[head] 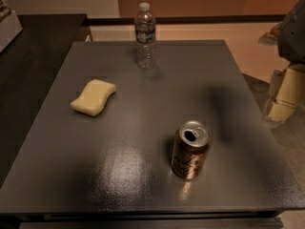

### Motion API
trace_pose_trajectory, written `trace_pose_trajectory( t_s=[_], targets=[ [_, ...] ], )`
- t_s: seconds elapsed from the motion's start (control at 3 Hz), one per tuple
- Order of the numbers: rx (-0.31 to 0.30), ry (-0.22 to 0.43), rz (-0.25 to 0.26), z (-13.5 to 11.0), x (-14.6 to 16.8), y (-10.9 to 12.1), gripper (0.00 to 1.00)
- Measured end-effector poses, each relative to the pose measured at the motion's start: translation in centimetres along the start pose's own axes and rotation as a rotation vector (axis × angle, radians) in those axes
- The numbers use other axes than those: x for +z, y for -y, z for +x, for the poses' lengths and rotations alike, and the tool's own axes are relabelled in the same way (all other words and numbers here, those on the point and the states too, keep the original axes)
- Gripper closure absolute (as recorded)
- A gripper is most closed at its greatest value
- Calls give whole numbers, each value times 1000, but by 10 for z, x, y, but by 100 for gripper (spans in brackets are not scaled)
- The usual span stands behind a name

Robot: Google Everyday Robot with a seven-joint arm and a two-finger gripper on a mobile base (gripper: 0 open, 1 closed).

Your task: Move orange can near sponge

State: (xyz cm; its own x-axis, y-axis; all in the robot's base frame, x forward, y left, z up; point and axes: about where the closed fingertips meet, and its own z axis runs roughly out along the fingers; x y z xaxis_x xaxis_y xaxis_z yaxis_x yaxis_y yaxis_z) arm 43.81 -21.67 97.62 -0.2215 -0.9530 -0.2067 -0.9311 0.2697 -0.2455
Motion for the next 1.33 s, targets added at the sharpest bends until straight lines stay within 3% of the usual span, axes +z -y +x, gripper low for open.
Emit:
trace_pose_trajectory(
  t_s=[0.67,1.33],
  targets=[
    [-14,-6,-23,-2,3,3,0],
    [-84,106,-122,-12,26,-40,0]
  ],
)
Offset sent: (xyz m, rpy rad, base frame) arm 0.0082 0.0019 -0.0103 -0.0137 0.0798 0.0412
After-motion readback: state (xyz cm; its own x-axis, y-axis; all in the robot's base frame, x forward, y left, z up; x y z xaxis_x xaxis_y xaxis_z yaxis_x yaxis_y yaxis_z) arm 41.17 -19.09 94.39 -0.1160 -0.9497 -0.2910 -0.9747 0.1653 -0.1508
